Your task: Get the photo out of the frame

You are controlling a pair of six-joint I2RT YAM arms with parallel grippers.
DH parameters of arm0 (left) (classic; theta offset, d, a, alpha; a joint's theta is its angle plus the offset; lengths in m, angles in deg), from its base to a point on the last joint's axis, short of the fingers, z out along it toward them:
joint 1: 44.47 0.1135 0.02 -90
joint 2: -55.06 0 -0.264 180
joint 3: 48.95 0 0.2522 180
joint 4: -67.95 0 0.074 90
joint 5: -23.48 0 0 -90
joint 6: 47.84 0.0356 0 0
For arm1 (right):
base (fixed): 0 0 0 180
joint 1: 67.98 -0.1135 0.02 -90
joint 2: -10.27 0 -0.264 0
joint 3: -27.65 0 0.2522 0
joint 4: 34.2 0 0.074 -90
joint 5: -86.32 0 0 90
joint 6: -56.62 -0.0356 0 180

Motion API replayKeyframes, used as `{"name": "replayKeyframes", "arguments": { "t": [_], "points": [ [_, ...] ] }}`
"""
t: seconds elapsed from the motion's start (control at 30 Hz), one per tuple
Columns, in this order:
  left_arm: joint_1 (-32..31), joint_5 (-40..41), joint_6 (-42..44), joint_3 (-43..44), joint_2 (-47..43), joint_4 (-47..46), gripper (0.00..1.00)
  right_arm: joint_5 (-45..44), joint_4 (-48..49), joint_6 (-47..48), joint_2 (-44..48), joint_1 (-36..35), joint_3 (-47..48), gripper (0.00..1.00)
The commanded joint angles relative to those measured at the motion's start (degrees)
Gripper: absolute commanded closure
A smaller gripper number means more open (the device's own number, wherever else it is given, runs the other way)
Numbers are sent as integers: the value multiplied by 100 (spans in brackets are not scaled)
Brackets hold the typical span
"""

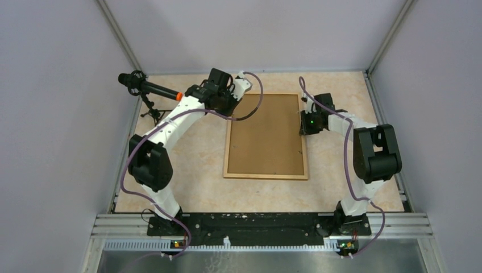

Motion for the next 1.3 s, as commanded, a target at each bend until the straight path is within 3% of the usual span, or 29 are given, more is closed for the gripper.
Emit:
{"name": "replayKeyframes", "arguments": {
  "t": [0.0,0.43,1.27],
  "points": [
    [-59,131,547,288,246,-119,100,524,-523,255,93,-179,-239,97],
    [-275,1266,885,462,804,-93,100,428,-702,488,205,-174,-406,100],
    [-268,1468,907,840,1492,-414,100,734,-740,494,-21,-70,-356,100]
  ]
}}
